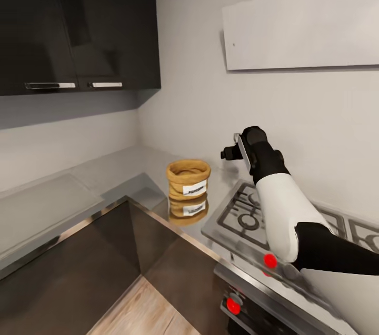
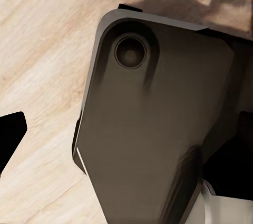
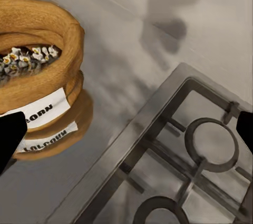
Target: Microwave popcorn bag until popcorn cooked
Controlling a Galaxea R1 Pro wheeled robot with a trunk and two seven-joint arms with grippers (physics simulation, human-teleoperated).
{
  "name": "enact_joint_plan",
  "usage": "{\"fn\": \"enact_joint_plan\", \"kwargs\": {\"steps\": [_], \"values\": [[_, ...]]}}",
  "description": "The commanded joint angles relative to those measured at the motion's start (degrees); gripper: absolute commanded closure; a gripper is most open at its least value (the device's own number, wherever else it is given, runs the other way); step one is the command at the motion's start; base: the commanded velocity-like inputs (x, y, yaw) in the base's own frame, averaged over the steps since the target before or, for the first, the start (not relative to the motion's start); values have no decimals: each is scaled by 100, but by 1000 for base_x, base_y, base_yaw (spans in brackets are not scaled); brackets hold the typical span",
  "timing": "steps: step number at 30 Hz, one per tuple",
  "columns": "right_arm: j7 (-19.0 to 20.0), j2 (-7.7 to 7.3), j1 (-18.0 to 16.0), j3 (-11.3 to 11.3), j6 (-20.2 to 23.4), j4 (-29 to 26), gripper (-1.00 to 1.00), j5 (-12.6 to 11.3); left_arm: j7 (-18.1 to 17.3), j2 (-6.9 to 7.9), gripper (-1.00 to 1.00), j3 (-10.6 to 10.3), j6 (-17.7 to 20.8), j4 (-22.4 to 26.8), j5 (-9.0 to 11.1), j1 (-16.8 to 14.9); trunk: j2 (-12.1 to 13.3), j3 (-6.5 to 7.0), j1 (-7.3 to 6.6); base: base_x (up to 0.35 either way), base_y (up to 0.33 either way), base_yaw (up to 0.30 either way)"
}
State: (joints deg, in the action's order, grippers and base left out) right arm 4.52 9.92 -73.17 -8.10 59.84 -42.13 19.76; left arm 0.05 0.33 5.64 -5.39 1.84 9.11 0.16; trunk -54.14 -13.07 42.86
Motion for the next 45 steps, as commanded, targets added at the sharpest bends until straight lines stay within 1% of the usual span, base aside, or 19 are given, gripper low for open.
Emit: {"fn": "enact_joint_plan", "kwargs": {"steps": [1, 5, 11, 26, 33, 39, 42, 45], "values": [[48, 8, -5, -27, 16, -6, -100, 57, 2, -2, -100, 42, -5, 7, 3, 2, -4, -7, 4, 322, 0, 0], [49, 8, -5, -25, 16, -6, -100, 54, -4, 0, -100, 42, -5, 9, 3, 2, -4, -7, 4, 258, 0, 0], [49, 8, -5, -28, 16, -6, -100, 54, -16, 2, -100, 42, -4, 8, 2, 2, -4, -7, 4, 53, 15, 0], [46, 8, -5, -25, 16, 2, -100, 66, -40, 2, -100, 42, 3, 1, 1, 2, -4, -7, 4, 213, 165, 0], [41, 8, 15, -25, 16, 118, -100, 37, -40, 2, -100, 42, -5, 1, 2, 2, -4, -7, 4, 45, 37, 0], [40, 8, 22, -25, 16, 603, -100, 38, -40, 2, -100, 42, -5, 1, 3, 2, -4, -7, 4, 0, 0, 0], [40, 8, 22, -25, 16, 1101, -100, 38, -40, 2, -100, 42, -5, 1, 3, 2, -4, -7, 4, 0, 0, 0], [35, 8, 22, -27, 16, 1307, -100, 49, -40, 2, -100, 42, -5, 1, 0, 2, -4, -7, 4, 0, 0, 0]]}}
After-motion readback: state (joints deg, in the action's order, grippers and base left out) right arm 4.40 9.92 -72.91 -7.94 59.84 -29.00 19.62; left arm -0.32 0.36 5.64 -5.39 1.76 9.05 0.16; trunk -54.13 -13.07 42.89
